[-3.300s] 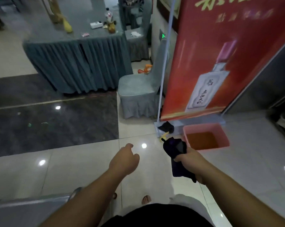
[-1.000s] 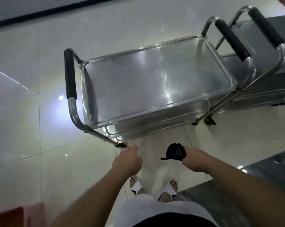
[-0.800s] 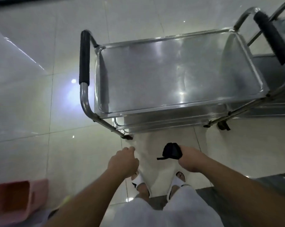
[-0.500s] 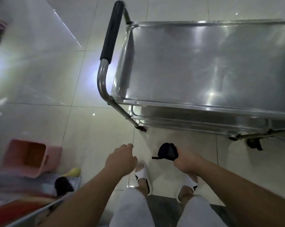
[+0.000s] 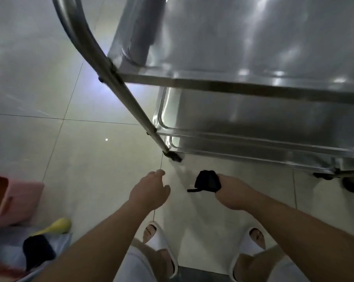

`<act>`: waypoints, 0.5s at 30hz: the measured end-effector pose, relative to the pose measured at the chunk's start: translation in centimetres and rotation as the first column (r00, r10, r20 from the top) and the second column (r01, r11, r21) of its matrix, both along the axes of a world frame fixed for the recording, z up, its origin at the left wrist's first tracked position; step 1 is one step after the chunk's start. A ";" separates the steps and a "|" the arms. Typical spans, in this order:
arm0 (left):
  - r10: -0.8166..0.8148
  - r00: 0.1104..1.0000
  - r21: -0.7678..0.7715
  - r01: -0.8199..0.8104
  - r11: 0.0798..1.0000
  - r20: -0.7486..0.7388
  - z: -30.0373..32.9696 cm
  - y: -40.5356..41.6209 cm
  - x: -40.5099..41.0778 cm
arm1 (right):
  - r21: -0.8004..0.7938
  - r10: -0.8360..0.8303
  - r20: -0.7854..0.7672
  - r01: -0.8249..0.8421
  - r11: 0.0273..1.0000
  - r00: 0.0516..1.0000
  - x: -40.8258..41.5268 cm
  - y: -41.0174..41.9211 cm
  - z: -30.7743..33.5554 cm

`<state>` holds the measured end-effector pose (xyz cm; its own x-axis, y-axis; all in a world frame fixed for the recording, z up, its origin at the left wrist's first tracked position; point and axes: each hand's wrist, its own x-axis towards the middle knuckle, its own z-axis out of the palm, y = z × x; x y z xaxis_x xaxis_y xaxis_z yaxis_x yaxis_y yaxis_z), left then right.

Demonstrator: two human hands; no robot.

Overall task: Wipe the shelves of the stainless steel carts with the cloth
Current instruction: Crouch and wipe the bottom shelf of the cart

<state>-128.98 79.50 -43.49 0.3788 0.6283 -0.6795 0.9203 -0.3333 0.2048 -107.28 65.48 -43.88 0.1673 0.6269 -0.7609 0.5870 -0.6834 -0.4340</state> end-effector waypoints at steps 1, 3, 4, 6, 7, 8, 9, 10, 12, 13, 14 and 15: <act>0.015 1.000 0.012 -0.015 1.000 0.011 -2.2 0.7 -0.1 | -0.001 0.005 0.007 -0.005 1.000 1.000 0.0 0.5 -2.0; 0.053 0.998 0.032 -0.055 0.998 0.041 -6.4 2.2 -0.3 | 0.004 0.011 0.004 -0.011 1.000 1.000 0.0 1.6 -5.8; 0.078 0.995 0.045 -0.081 0.996 0.060 -8.4 2.8 -0.2 | 0.016 0.019 0.014 -0.019 1.000 1.000 0.2 2.3 -7.4; 0.137 0.986 0.070 -0.144 0.987 0.095 -12.2 3.9 -0.1 | 0.061 0.035 0.052 -0.038 0.997 0.998 0.8 3.7 -10.4; 0.162 0.980 0.083 -0.171 0.982 0.114 -13.9 4.4 0.0 | 0.085 0.036 0.066 -0.042 0.996 0.997 1.2 4.5 -11.7; 0.175 0.976 0.098 -0.189 0.977 0.132 -15.7 4.9 0.0 | 0.103 0.035 0.071 -0.042 0.994 0.997 1.6 5.4 -13.0; 0.175 0.974 0.116 -0.193 0.974 0.146 -17.3 5.5 0.2 | 0.121 0.036 0.073 -0.045 0.992 0.997 2.0 6.5 -14.2; 0.164 0.974 0.136 -0.185 0.973 0.154 -18.9 6.2 0.3 | 0.148 0.036 0.077 -0.047 0.988 0.996 2.4 7.6 -15.4; 0.132 0.977 0.180 -0.161 0.970 0.166 -21.7 8.1 0.7 | 0.218 0.039 0.110 -0.062 0.974 0.993 3.0 9.9 -17.8; 0.119 0.977 0.197 -0.153 0.968 0.175 -22.8 9.1 0.8 | 0.248 0.040 0.141 -0.075 0.966 0.989 3.1 11.1 -18.9; 0.114 0.975 0.209 -0.154 0.966 0.190 -23.6 10.1 1.0 | 0.268 0.046 0.173 -0.092 0.959 0.984 3.3 12.3 -20.0; 0.115 0.969 0.217 -0.163 0.962 0.216 -24.3 11.2 1.1 | 0.287 0.055 0.202 -0.112 0.951 0.978 3.5 13.6 -21.1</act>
